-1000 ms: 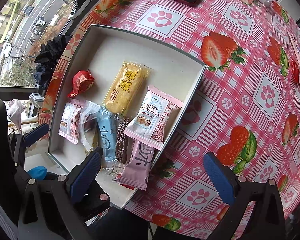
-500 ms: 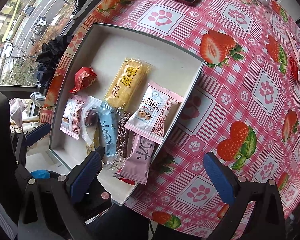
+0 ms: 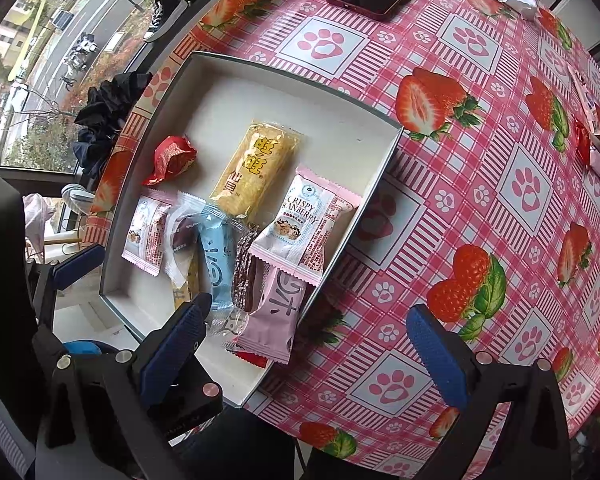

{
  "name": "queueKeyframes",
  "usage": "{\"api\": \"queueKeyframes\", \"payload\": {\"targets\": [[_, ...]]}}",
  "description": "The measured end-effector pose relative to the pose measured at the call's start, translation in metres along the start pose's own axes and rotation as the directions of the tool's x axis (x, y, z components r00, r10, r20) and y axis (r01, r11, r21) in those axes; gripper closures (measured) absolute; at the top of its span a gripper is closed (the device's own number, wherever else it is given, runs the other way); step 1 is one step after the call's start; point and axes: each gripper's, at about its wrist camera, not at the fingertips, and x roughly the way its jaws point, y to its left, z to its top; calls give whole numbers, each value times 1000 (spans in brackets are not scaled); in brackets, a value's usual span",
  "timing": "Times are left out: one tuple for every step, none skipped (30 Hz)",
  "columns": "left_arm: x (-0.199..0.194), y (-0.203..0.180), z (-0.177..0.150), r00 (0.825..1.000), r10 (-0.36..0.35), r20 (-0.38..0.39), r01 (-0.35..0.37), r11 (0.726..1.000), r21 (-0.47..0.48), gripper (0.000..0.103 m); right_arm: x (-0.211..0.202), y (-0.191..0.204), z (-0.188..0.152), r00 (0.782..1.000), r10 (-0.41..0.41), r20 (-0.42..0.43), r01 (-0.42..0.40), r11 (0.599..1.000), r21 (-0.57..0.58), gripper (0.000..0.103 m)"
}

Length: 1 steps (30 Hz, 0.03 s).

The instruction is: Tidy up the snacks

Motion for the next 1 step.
{"api": "queueKeyframes", "payload": {"targets": [[-1, 0, 1, 1000, -10, 2, 10, 1000, 5, 0, -1, 0, 0, 1000, 2, 4, -2, 1000, 0, 0]]}}
